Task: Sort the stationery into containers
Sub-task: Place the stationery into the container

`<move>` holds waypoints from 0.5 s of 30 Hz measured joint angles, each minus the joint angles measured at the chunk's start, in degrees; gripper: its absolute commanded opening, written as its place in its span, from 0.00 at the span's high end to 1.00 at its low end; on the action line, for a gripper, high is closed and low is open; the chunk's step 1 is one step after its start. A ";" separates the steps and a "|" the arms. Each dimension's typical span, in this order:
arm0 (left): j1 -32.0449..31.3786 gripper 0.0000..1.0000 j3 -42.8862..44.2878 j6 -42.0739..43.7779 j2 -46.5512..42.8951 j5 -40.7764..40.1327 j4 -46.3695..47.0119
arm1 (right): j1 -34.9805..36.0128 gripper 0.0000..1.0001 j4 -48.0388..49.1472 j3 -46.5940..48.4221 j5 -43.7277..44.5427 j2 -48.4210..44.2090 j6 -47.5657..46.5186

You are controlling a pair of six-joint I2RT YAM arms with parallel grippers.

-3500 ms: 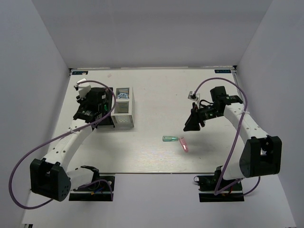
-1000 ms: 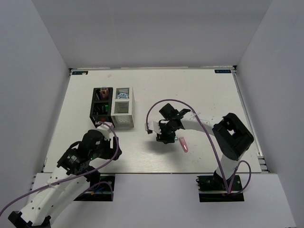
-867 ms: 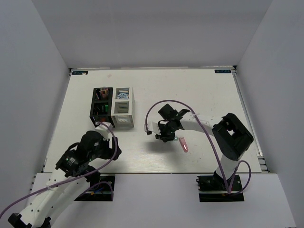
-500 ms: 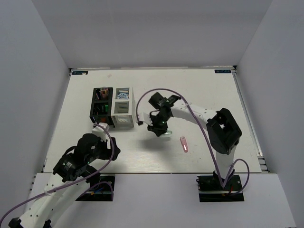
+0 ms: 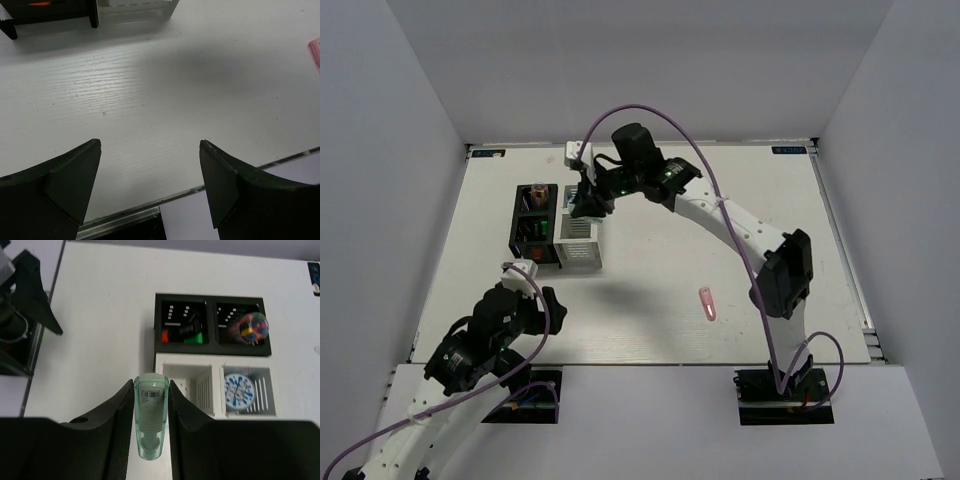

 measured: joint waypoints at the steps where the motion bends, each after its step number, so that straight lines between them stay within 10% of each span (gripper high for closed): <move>1: 0.00 0.10 0.00 -0.04 0.02 -0.24 0.00 | 0.00 1.00 2.29 0.52 -0.83 1.33 1.92; 15: 0.00 0.09 0.00 -1.07 1.33 -3.19 -0.13 | -0.96 1.00 16.46 10.01 -3.28 19.98 13.14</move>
